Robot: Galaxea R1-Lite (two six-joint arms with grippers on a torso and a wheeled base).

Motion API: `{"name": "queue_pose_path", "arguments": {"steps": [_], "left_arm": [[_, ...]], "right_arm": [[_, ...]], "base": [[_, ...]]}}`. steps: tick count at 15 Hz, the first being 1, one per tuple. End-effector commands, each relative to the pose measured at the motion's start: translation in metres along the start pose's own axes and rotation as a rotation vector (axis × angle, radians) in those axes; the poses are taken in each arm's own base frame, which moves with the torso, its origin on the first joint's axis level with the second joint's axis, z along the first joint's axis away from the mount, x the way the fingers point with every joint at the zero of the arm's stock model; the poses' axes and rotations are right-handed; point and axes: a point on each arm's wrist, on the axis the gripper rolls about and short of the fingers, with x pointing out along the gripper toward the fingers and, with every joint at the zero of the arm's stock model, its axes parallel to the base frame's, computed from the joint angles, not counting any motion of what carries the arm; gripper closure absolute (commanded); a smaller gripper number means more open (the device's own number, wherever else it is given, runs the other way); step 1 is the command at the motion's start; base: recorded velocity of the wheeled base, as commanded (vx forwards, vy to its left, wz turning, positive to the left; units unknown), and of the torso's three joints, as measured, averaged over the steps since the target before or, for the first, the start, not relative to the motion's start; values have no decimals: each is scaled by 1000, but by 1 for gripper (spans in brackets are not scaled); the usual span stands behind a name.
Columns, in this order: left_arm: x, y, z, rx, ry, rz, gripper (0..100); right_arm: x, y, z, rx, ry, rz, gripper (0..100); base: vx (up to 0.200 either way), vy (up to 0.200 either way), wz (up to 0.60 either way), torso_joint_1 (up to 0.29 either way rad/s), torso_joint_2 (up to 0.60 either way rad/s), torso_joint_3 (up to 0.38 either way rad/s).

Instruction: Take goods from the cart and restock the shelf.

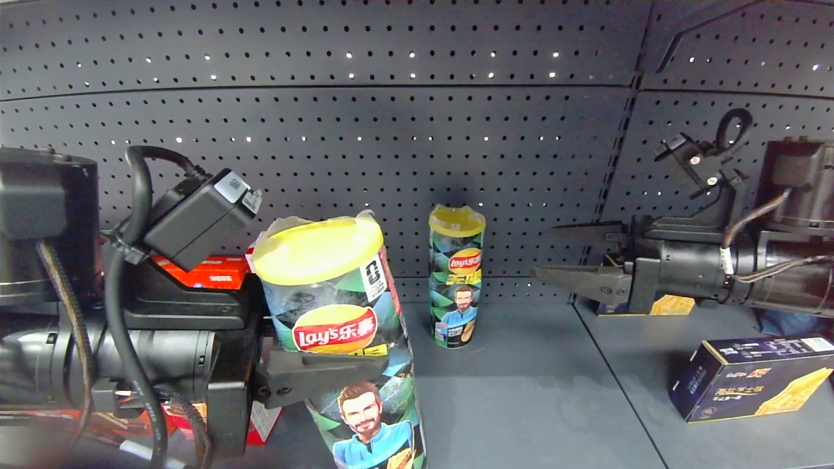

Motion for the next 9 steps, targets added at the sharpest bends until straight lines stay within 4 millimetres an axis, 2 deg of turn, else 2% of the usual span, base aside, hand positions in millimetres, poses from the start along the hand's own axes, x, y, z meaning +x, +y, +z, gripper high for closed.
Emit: {"name": "queue_pose_path", "arguments": {"steps": [1, 7, 9], "left_arm": [[1, 1, -1, -5, 5, 0, 100], [1, 1, 0, -1, 1, 0, 100], [0, 1, 2, 4, -5, 1, 100]], "right_arm": [[22, -18, -20, 15, 27, 40, 0], [43, -34, -23, -6, -7, 132, 0], [50, -39, -30, 9, 10, 129, 0]], "base": [[0, 0, 0, 0, 0, 0], [0, 0, 0, 0, 0, 0], [0, 0, 0, 0, 0, 0]]}}
